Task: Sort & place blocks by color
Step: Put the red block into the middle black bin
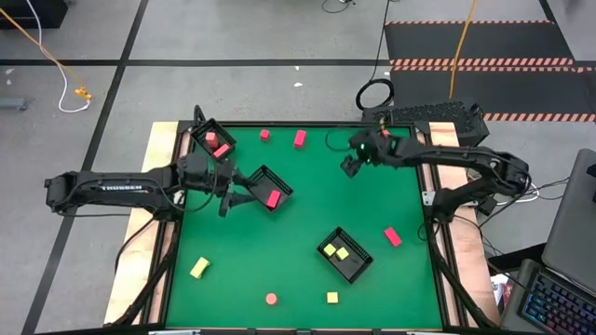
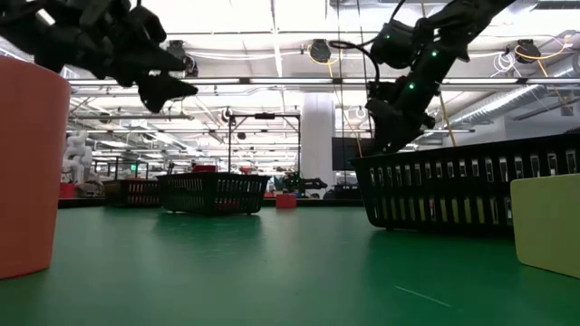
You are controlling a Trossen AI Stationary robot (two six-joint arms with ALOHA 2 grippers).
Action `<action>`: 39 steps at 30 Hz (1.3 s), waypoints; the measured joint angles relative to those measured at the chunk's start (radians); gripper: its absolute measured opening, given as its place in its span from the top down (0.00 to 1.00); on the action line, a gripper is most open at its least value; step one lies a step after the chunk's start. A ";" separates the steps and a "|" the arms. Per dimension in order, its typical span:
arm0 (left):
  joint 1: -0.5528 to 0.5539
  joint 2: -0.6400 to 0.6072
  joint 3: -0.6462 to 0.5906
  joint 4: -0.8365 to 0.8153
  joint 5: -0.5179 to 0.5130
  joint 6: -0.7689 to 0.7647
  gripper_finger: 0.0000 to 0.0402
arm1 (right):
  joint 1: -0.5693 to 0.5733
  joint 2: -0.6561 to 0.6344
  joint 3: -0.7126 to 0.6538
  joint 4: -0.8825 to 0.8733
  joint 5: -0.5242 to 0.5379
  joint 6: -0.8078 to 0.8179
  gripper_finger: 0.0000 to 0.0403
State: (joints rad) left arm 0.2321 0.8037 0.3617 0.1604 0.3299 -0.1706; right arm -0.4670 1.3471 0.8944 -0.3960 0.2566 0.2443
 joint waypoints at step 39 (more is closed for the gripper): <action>-0.082 0.000 -0.107 0.106 0.001 0.063 0.39 | -0.471 0.204 0.071 -0.241 -0.076 -0.497 0.30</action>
State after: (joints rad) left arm 0.1501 0.8036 0.2543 0.2661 0.3305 -0.1071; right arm -0.9376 1.5513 0.9649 -0.6373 0.1803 -0.2530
